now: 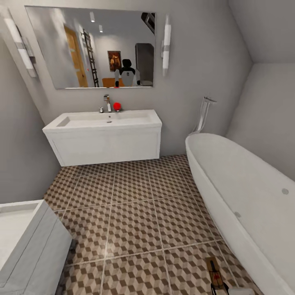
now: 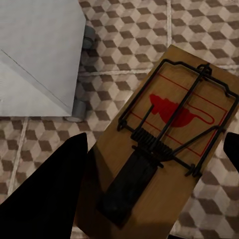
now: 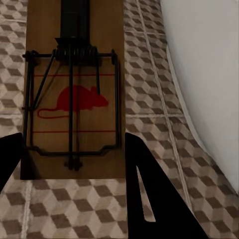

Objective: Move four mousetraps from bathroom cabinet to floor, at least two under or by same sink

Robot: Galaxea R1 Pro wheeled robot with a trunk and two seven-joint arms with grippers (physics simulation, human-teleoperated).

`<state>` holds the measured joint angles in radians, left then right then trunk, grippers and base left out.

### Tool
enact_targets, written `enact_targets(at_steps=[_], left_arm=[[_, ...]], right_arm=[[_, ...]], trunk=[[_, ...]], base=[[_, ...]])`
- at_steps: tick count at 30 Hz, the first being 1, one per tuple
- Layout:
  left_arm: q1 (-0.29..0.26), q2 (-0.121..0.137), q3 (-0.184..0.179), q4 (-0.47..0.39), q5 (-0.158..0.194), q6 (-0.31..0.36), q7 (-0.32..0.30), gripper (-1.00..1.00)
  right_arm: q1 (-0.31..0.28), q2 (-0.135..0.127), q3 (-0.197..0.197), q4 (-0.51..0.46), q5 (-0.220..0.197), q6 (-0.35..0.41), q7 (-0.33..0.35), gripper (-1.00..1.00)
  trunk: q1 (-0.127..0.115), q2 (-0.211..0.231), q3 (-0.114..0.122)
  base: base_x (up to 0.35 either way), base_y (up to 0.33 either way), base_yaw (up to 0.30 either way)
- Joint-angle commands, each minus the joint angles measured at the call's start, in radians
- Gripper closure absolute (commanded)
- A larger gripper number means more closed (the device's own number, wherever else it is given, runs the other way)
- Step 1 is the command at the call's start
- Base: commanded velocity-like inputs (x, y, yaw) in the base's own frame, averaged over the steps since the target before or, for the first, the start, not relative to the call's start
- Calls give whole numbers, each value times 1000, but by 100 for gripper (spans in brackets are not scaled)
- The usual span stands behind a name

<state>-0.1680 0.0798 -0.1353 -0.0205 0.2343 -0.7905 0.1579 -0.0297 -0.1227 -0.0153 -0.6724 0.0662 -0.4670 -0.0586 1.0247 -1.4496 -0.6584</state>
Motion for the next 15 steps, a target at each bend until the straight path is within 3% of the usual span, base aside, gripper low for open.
enact_targets(at_steps=[1,7,15], left_arm=[[-1,0,-9,1,5,-3,5,100],[-1,0,-9,1,5,-3,5,100],[-1,0,-9,1,5,-3,5,100]], right_arm=[[0,0,0,0,4,-2,-3,100],[0,0,0,0,6,-2,-3,100],[0,0,0,0,6,-2,-3,100]], trunk=[[0,0,-1],[0,0,-5],[0,0,-6]], base=[[220,-167,230],[223,-163,207],[237,-43,40]])
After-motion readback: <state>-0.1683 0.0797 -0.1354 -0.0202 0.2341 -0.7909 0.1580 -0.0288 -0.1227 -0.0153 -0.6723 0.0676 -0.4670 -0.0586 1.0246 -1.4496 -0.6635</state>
